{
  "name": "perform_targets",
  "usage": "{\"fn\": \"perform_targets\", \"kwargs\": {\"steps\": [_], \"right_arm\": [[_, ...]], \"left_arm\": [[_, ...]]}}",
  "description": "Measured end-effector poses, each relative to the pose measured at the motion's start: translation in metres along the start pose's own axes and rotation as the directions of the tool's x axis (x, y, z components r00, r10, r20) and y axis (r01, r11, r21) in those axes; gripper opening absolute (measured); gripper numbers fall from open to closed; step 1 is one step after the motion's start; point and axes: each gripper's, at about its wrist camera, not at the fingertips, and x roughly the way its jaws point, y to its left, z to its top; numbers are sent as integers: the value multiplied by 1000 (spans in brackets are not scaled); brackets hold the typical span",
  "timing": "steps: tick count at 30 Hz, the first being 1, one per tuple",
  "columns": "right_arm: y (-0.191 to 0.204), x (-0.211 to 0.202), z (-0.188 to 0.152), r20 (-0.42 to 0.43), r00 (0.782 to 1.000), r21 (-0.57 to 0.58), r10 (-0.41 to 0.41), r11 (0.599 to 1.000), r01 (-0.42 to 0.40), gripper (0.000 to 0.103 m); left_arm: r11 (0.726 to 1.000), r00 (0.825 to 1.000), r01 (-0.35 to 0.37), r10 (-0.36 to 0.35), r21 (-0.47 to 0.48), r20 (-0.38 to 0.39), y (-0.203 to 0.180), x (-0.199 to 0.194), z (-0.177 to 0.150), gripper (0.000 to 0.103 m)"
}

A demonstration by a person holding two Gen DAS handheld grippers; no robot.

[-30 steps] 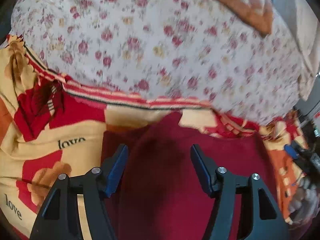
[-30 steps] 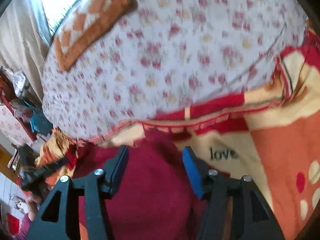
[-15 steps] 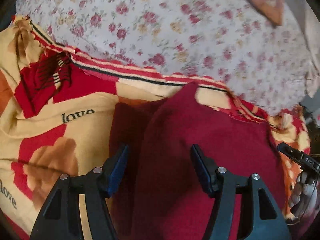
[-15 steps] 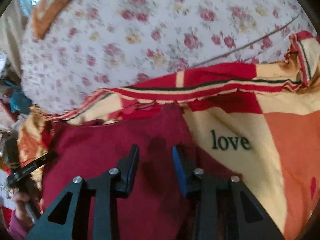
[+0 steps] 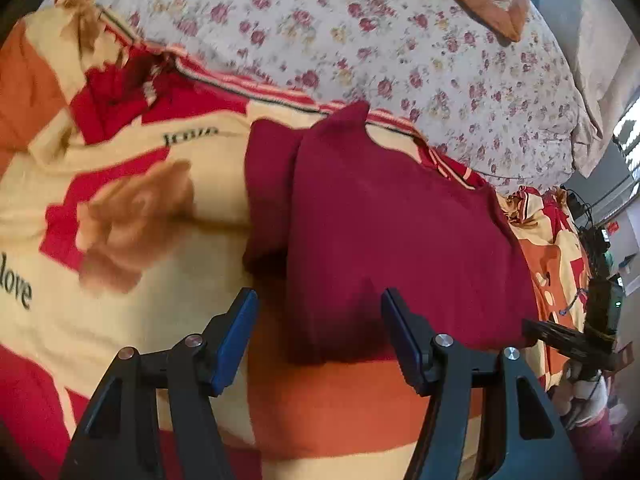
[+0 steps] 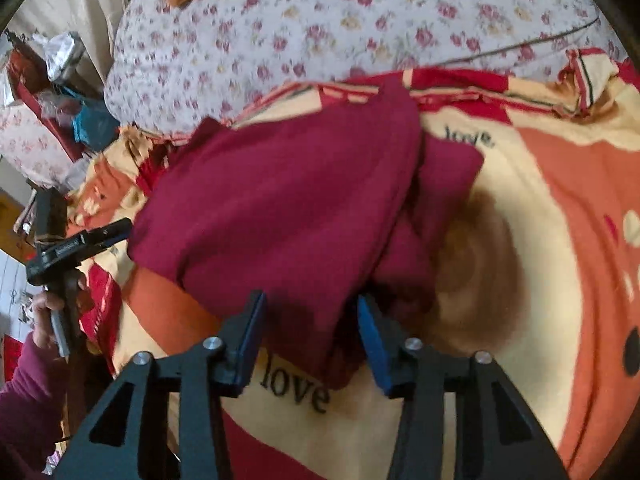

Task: Fold small clothes

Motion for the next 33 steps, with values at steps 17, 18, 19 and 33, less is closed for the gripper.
{"fn": "perform_targets", "kwargs": {"steps": [17, 18, 19, 33], "right_arm": [[-6, -39, -30, 44, 998, -3, -49, 999, 49, 10], [-4, -46, -28, 53, 997, -6, -64, 998, 64, 15], [-1, -53, -23, 71, 993, -15, -89, 996, 91, 20], [-9, 35, 78, 84, 958, -26, -275, 960, 278, 34]], "left_arm": [[999, 998, -24, 21, 49, 53, -11, -11, -8, 43], [998, 998, -37, 34, 49, 60, -12, -10, -7, 43], [997, 996, -65, 61, 50, 68, -14, -9, -5, 43], [957, 953, -284, 276, 54, 125, -24, 21, -5, 44]]}}
